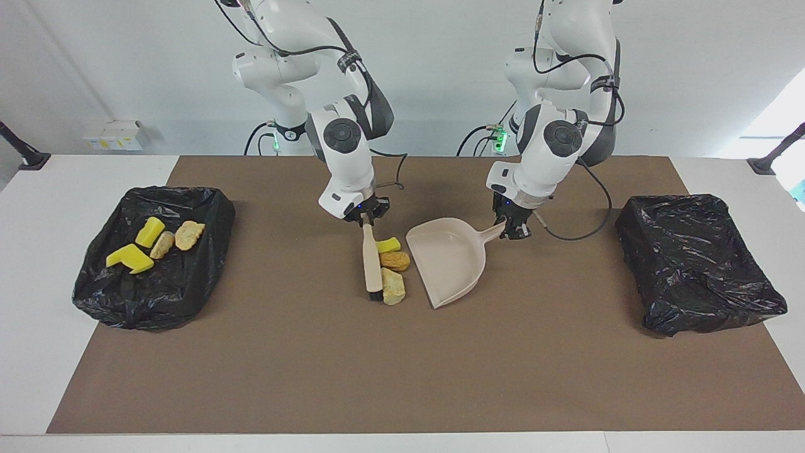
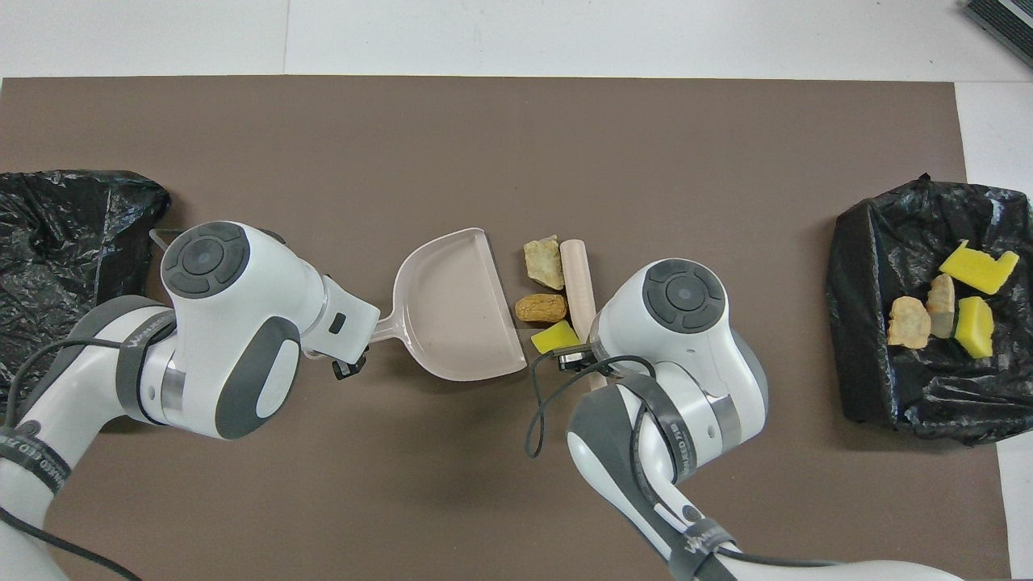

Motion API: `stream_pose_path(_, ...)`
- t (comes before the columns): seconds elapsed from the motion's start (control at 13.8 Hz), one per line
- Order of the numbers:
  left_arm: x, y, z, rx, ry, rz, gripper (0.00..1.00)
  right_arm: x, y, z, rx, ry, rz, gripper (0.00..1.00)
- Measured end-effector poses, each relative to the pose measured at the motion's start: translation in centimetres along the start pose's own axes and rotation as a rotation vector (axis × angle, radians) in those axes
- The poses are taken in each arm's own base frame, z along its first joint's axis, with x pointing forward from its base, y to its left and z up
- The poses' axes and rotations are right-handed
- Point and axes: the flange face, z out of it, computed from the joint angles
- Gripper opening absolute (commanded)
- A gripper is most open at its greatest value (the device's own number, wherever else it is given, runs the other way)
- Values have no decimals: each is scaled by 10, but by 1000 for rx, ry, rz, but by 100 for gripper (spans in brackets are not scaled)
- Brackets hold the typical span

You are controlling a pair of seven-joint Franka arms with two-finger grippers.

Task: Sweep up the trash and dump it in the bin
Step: 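Sweep the debris into the dustpan with the brush in the right gripper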

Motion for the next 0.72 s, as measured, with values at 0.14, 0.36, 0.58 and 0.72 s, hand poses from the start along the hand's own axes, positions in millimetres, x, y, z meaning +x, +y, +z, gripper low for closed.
stream_pose_path(0.14, -1, 0, 1, -3, 0, -2, 0, 3, -26, -3, 57, 5, -13, 0)
stream_pose_path(0.36, -1, 0, 2, -5, 0, -5, 0, -4, -74, -18, 162, 12, -69, 0)
stream_pose_path(0.58, -1, 0, 2, -6, 1, -8, 0, -12, -104, -31, 221, 25, -144, 0)
stream_pose_path(0.72, -2, 0, 3, -7, 3, -13, 0, -18, -100, -44, 217, 1, -182, 0)
